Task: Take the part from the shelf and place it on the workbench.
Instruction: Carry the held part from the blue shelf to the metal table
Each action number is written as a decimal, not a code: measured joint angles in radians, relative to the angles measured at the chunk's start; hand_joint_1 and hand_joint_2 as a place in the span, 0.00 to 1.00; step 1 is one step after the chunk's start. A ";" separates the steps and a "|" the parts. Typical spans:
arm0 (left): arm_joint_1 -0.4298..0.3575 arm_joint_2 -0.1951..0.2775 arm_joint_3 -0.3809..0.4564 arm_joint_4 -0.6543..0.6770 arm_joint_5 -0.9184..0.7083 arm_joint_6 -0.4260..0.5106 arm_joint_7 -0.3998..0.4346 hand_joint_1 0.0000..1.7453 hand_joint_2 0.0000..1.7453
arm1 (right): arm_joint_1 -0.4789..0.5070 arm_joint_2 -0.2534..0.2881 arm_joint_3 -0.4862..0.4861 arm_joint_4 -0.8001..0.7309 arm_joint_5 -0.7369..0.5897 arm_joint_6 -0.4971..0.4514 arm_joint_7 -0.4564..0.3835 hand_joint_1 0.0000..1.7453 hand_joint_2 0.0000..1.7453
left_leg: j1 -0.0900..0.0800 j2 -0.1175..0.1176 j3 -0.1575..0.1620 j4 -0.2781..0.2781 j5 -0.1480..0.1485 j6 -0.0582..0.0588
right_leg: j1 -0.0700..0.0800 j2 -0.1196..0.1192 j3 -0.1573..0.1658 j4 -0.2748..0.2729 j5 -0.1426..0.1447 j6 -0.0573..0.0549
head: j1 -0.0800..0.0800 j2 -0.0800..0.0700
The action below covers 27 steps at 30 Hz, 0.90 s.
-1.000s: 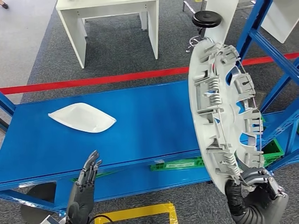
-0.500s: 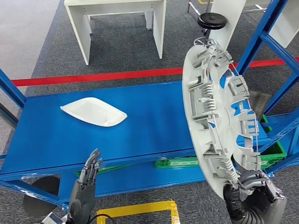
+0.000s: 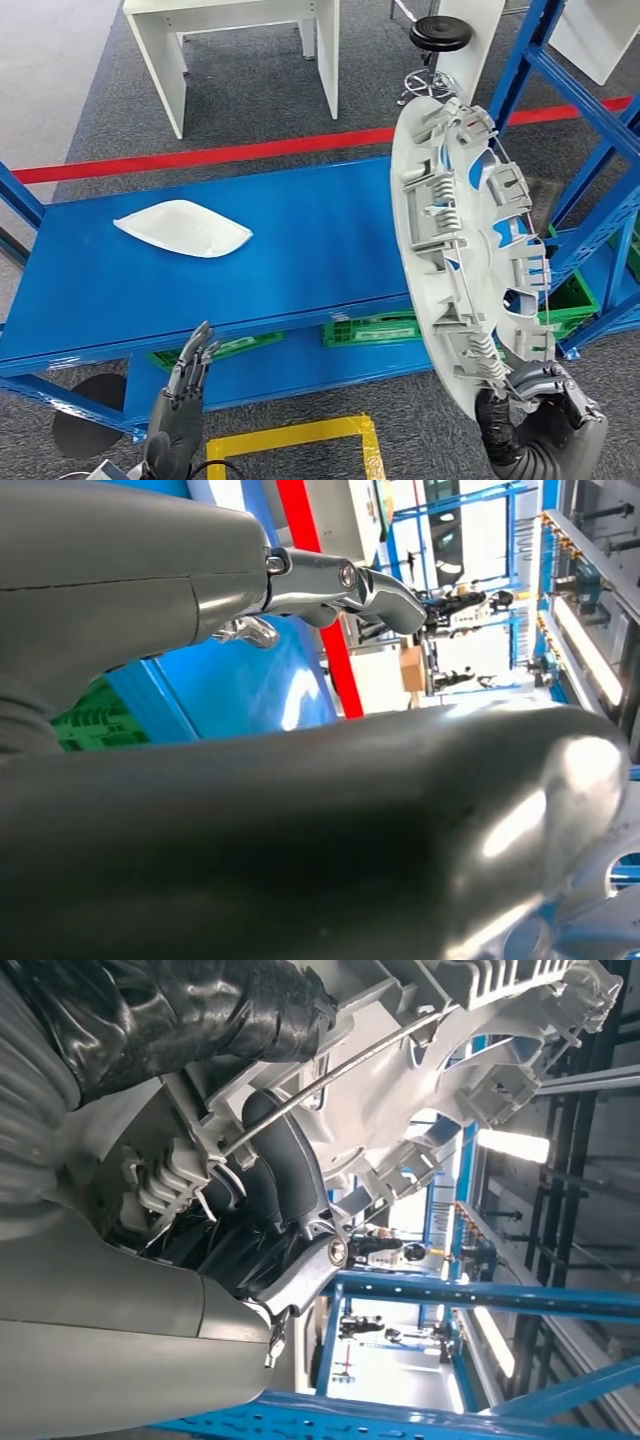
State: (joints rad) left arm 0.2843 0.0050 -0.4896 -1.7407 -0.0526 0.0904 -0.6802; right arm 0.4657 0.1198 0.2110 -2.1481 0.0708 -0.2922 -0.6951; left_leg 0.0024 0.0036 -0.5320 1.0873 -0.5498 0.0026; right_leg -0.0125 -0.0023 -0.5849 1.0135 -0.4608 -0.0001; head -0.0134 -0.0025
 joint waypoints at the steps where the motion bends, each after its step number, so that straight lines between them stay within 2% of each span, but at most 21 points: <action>1: -0.001 0.000 0.000 0.000 0.000 0.000 0.000 0.00 0.00 | 0.000 0.000 0.000 0.000 0.000 0.001 0.000 1.00 1.00 | -0.001 0.000 0.031 -0.058 0.015 0.005 | 0.001 0.000 -0.003 0.001 0.003 0.005 | -0.001 0.000; 2: -0.001 0.000 0.000 0.000 0.000 0.000 -0.001 0.00 0.00 | -0.001 0.000 0.000 0.000 0.001 0.002 0.000 1.00 1.00 | -0.004 -0.001 0.045 -0.090 0.021 0.010 | 0.002 0.000 -0.005 0.002 0.008 0.011 | -0.001 0.000; 4: -0.002 0.000 0.000 0.000 0.000 0.000 -0.001 0.00 0.00 | -0.001 0.000 0.000 0.000 0.002 0.007 0.000 1.00 1.00 | -0.007 -0.001 0.041 -0.099 0.027 0.021 | 0.001 -0.001 -0.009 0.000 0.018 0.024 | -0.001 0.000; 6: -0.003 -0.001 0.000 0.000 0.000 0.000 -0.001 0.00 0.00 | -0.001 0.000 0.000 0.000 0.004 0.010 0.000 1.00 1.00 | -0.005 0.001 0.035 -0.105 0.043 0.035 | -0.001 0.000 -0.019 0.010 0.005 0.034 | 0.000 0.000; 7: -0.005 -0.001 0.000 0.000 0.000 -0.001 -0.001 0.00 0.00 | -0.001 0.000 0.000 0.000 0.006 0.011 -0.001 1.00 1.00 | -0.003 0.002 0.029 -0.109 0.051 0.042 | -0.002 0.000 -0.031 0.036 -0.021 0.038 | 0.003 0.000; 8: -0.005 -0.002 0.000 0.000 0.000 -0.001 -0.001 0.00 0.00 | -0.001 0.000 0.000 0.000 0.006 0.011 -0.001 1.00 1.00 | -0.002 0.004 0.022 -0.110 0.059 0.048 | -0.002 0.001 -0.051 0.085 -0.060 0.041 | 0.008 0.000; 10: -0.006 -0.002 0.000 0.000 0.000 -0.001 -0.001 0.00 0.00 | -0.001 -0.001 0.000 0.001 0.007 0.011 -0.001 1.00 1.00 | -0.004 0.006 0.001 -0.106 0.071 0.053 | -0.002 0.001 -0.094 0.216 -0.139 0.046 | 0.016 0.000; 11: -0.006 -0.002 0.000 0.000 0.000 -0.001 -0.001 0.00 0.00 | -0.001 -0.002 0.000 0.002 0.007 0.012 -0.001 1.00 1.00 | -0.005 0.006 -0.009 -0.103 0.076 0.053 | -0.002 0.001 -0.103 0.263 -0.159 0.048 | 0.018 0.000; 12: -0.006 -0.002 0.000 0.000 0.000 -0.001 -0.001 0.00 0.00 | -0.001 -0.002 0.000 0.004 0.008 0.012 0.000 1.00 1.00 | -0.005 0.007 -0.019 -0.099 0.080 0.053 | -0.002 0.001 -0.095 0.276 -0.159 0.048 | 0.019 0.000; 13: -0.006 -0.002 0.000 0.000 0.000 -0.001 -0.001 0.00 0.00 | -0.001 -0.003 0.000 0.004 0.007 0.012 0.000 1.00 1.00 | -0.006 0.007 -0.027 -0.095 0.083 0.051 | -0.002 0.001 -0.066 0.247 -0.142 0.047 | 0.020 0.000; 14: -0.006 -0.002 0.000 0.000 0.000 -0.001 -0.001 0.00 0.00 | -0.002 -0.004 0.000 0.005 0.008 0.012 0.000 1.00 1.00 | -0.006 0.006 -0.034 -0.090 0.086 0.050 | -0.002 0.000 -0.019 0.180 -0.115 0.045 | 0.021 0.000; 16: -0.006 -0.003 0.001 0.000 0.000 -0.002 -0.001 0.00 0.00 | -0.005 -0.005 0.000 0.005 0.008 0.012 0.000 1.00 1.00 | -0.008 0.006 -0.044 -0.081 0.090 0.043 | 0.000 0.001 0.073 0.040 -0.085 0.039 | 0.023 0.000; 17: -0.007 -0.003 0.000 0.000 0.000 -0.002 -0.001 0.00 0.00 | -0.006 -0.006 0.000 0.005 0.008 0.011 0.000 1.00 1.00 | -0.009 0.006 -0.048 -0.078 0.094 0.038 | 0.001 0.002 0.099 -0.002 -0.080 0.036 | 0.023 0.000; 18: -0.008 -0.003 0.000 0.000 0.000 -0.002 -0.001 0.00 0.00 | -0.007 -0.006 0.000 0.005 0.007 0.012 -0.001 1.00 1.00 | -0.010 0.006 -0.051 -0.076 0.099 0.033 | 0.003 0.002 0.105 -0.016 -0.083 0.034 | 0.023 0.000; 20: -0.008 -0.003 0.000 0.000 0.000 -0.002 -0.002 0.00 0.00 | -0.008 -0.006 0.000 0.005 0.007 0.012 -0.001 1.00 1.00 | -0.010 0.006 -0.056 -0.073 0.106 0.021 | 0.002 0.002 0.096 -0.018 -0.072 0.023 | 0.023 0.000; 21: -0.009 -0.003 0.000 0.000 0.000 -0.002 -0.002 0.00 0.00 | -0.008 -0.007 0.001 0.005 0.007 0.013 -0.001 1.00 1.00 | -0.009 0.004 -0.060 -0.067 0.096 0.016 | 0.000 0.000 0.090 -0.020 -0.066 0.015 | 0.022 0.000; 22: -0.009 -0.003 0.000 0.000 0.000 -0.002 -0.002 0.00 0.00 | -0.009 -0.007 0.001 0.005 0.007 0.013 -0.001 1.00 1.00 | -0.009 0.003 -0.070 -0.045 0.072 0.010 | -0.003 -0.002 0.084 -0.023 -0.058 0.006 | 0.019 0.000; 23: -0.009 -0.003 0.000 0.000 0.000 -0.002 -0.002 0.00 0.00 | -0.010 -0.007 0.002 0.005 0.006 0.014 -0.001 1.00 1.00 | -0.007 0.002 -0.085 -0.002 0.034 0.004 | -0.005 -0.004 0.075 -0.025 -0.050 -0.001 | 0.015 0.000; 25: -0.009 -0.003 0.000 0.001 0.000 -0.002 -0.002 0.00 0.00 | -0.010 -0.007 0.002 0.005 0.005 0.013 -0.001 1.00 1.00 | -0.003 0.001 -0.123 0.127 -0.052 -0.005 | -0.004 -0.005 0.057 -0.022 -0.035 -0.007 | 0.006 0.000; 26: -0.009 -0.002 0.000 0.001 0.000 -0.002 -0.002 0.00 0.00 | -0.010 -0.007 0.002 0.005 0.004 0.014 -0.001 1.00 1.00 | -0.001 0.001 -0.133 0.180 -0.077 -0.007 | -0.003 -0.005 0.046 -0.020 -0.029 -0.007 | 0.004 0.000; 27: -0.009 -0.002 0.000 0.001 0.000 -0.002 -0.002 0.00 0.00 | -0.010 -0.007 0.002 0.005 0.004 0.014 -0.001 1.00 1.00 | 0.000 0.001 -0.129 0.202 -0.080 -0.008 | -0.003 -0.005 0.035 -0.017 -0.023 -0.006 | 0.003 0.000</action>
State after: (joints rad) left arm 0.2756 0.0030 -0.4897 -1.7397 -0.0530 0.0885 -0.6821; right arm 0.4557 0.1129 0.2127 -2.1431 0.0747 -0.2782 -0.6957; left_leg 0.0027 0.0047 -0.6611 1.2896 -0.6300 -0.0058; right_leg -0.0158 -0.0069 -0.5501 0.9967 -0.4837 -0.0065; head -0.0104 -0.0027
